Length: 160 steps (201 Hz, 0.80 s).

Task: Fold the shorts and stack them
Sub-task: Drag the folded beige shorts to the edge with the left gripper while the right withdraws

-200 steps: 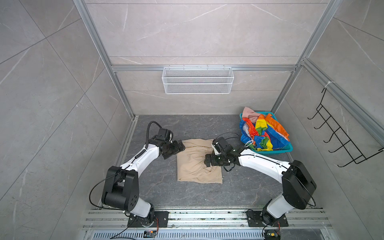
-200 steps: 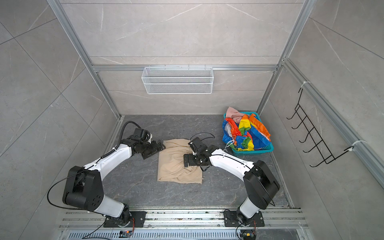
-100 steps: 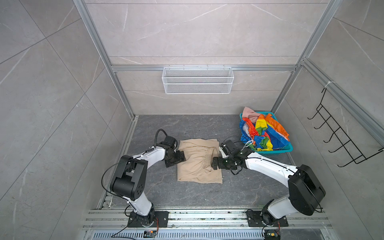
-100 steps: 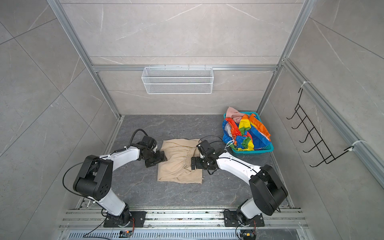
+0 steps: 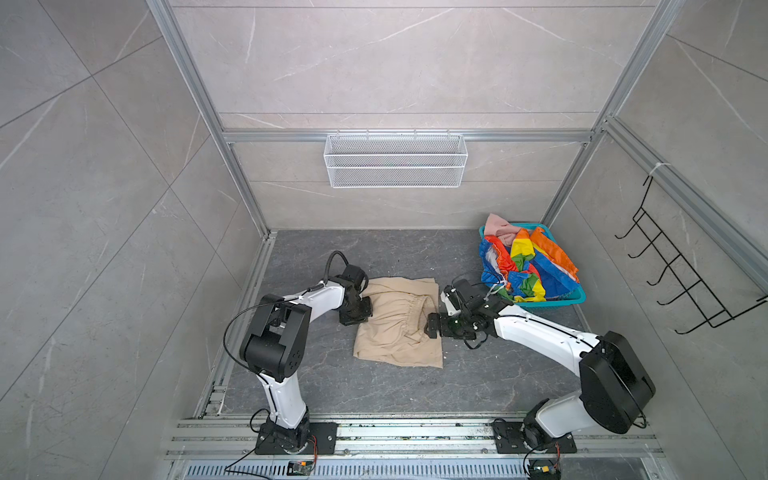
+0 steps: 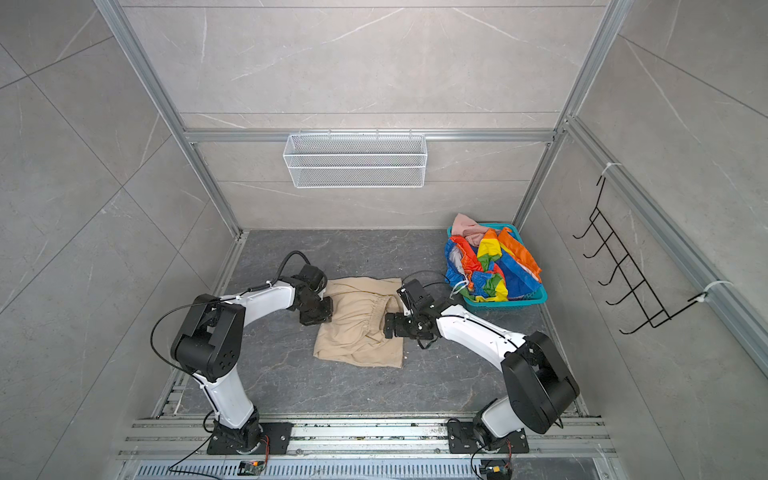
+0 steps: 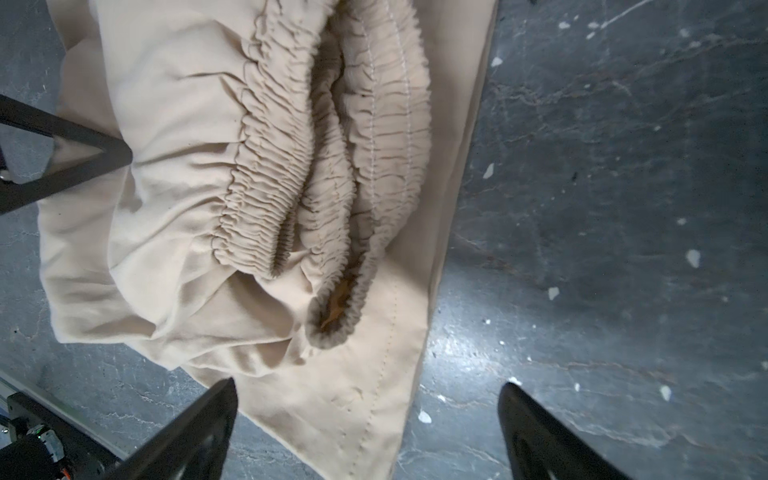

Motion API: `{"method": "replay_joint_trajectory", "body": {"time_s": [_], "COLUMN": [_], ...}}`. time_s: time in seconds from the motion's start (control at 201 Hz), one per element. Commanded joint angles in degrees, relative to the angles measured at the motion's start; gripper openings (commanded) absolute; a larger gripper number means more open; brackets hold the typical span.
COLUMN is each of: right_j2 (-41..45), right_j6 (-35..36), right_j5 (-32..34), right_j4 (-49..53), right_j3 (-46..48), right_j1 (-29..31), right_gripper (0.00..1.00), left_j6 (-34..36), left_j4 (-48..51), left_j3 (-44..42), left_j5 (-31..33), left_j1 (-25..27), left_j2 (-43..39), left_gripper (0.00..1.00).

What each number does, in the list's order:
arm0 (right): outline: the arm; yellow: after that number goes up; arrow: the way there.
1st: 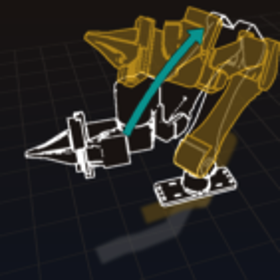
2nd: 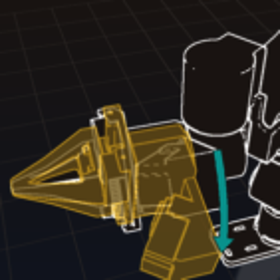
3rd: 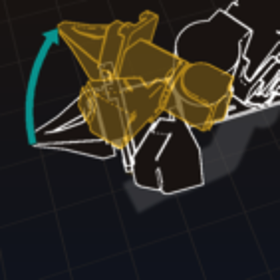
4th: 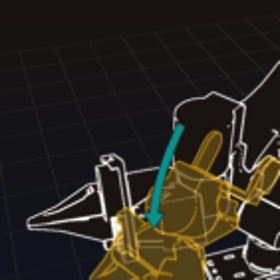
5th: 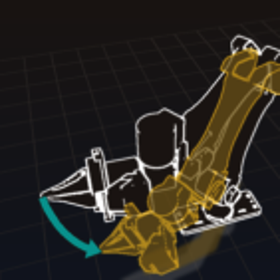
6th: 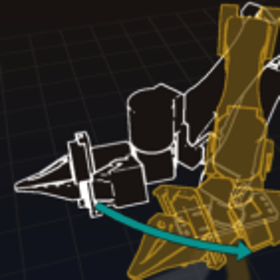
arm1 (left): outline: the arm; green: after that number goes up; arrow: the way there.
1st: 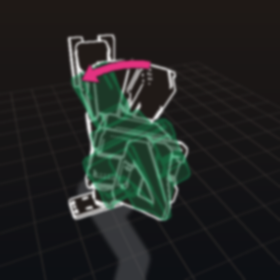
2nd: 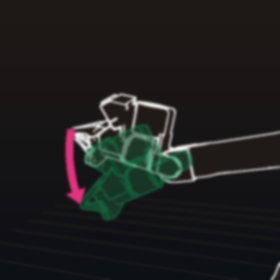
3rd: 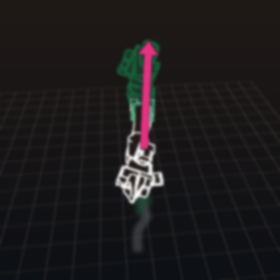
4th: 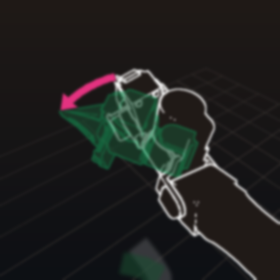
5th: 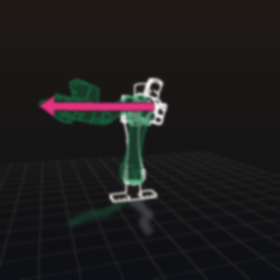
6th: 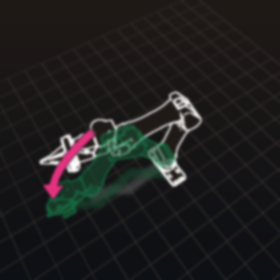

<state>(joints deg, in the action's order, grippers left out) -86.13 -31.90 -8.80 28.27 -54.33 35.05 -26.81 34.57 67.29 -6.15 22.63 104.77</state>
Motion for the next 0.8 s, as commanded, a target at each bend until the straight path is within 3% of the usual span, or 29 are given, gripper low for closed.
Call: {"method": "replay_joint_trajectory", "body": {"time_s": [0.0, 0.1, 0.249, 0.578, 0.792], "right_j2": [-1.59, -2.88, -2.82, -2.55, -3.93], "right_j6": [0.1, 0.0, 0.13, 0.49, 1.38], "right_j5": [-1.18, -2.27, -2.56, -3.94, -4.12], "right_j4": [-1.26, -1.53, -1.53, -1.64, -0.6], "right_j3": [-1.54, -2.94, -4.01, -4.03, -5.73], "right_j1": [-0.22, -0.16, -0.16, -0.16, -0.15], "right_gripper": [0.99, 0.99, 0.99, 0.99, 0.99], "left_j6": [5.96, 9.24, 13.74, 25.28, 25.08], "left_j4": [14.88, 19.53, 23.08, 19.32, 19.01], "left_j3": [6.83, 10.95, 16.86, 31.86, 41.19], "left_j5": [15.6, 26.98, 36.08, 35.67, 31.45], "left_j1": [-0.35, -0.76, -5.16, -18.29, -25.87], "left_j2": [0.45, 1.24, 3.78, 11.95, 18.68], "left_gripper": [0.0, 0.0, 0.0, 0.0, 0.0]}}
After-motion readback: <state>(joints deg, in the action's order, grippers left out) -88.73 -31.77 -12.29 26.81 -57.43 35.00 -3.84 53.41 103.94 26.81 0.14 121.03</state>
